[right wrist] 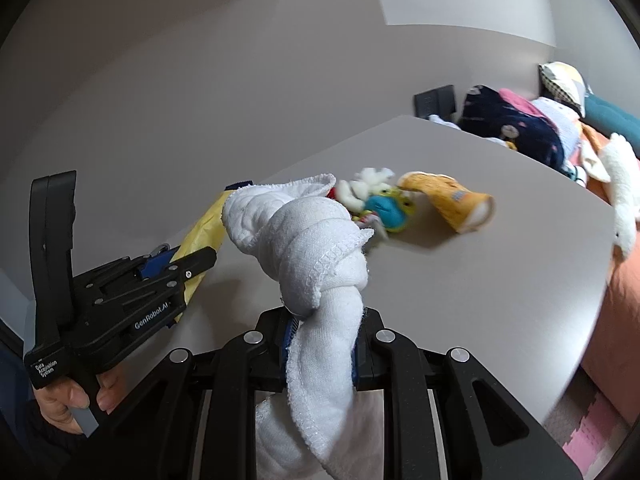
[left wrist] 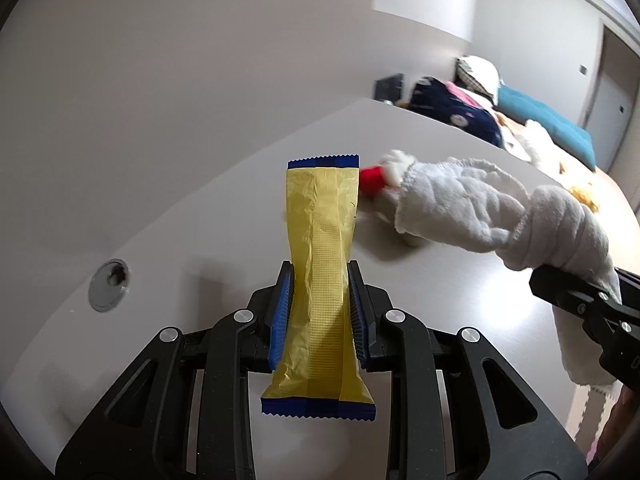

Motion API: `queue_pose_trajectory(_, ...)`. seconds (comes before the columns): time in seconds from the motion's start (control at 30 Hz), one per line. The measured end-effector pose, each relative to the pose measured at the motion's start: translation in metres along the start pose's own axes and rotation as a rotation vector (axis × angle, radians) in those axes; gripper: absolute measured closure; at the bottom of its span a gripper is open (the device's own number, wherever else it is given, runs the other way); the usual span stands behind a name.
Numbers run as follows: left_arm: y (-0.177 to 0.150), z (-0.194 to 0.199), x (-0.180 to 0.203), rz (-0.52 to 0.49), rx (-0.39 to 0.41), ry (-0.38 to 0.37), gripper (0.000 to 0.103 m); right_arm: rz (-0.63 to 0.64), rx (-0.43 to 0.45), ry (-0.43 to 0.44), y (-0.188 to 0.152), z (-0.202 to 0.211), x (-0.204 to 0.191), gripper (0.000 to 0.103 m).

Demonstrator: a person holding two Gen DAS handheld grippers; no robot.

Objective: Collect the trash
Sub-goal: 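Lift the towel and yellow packet and carry both toward the black bin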

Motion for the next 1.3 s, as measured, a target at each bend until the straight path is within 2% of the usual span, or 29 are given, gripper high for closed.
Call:
queue_pose_trajectory(0.33,-0.003,-0.004,0.081,-0.089,-0.001,-0.100,0.077,-0.055,0.045,-0.053,-0.019,0.052,0.037,0.081)
queue_pose_trajectory(0.93,-0.029,0.020,0.180,-0.237,-0.022,-0.273,0.077,-0.176,0.100,-0.195,-0.061,0.126,0.113,0.081)
queue_pose_trajectory(1.3,-0.047,0.035,0.250,-0.322,-0.043,-0.377,0.077,-0.266,0.121,-0.313,-0.091,0.169,0.169,0.081)
Point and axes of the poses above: each gripper's, at about its wrist camera, not at the fingertips, and z roughly against the way its jaws point, x to its right, y to its top, the point moved 3 cm from there along -z, roughly the way its jaws point, and after that the axes turned 5 degrees about x, right-handed, at the moved point
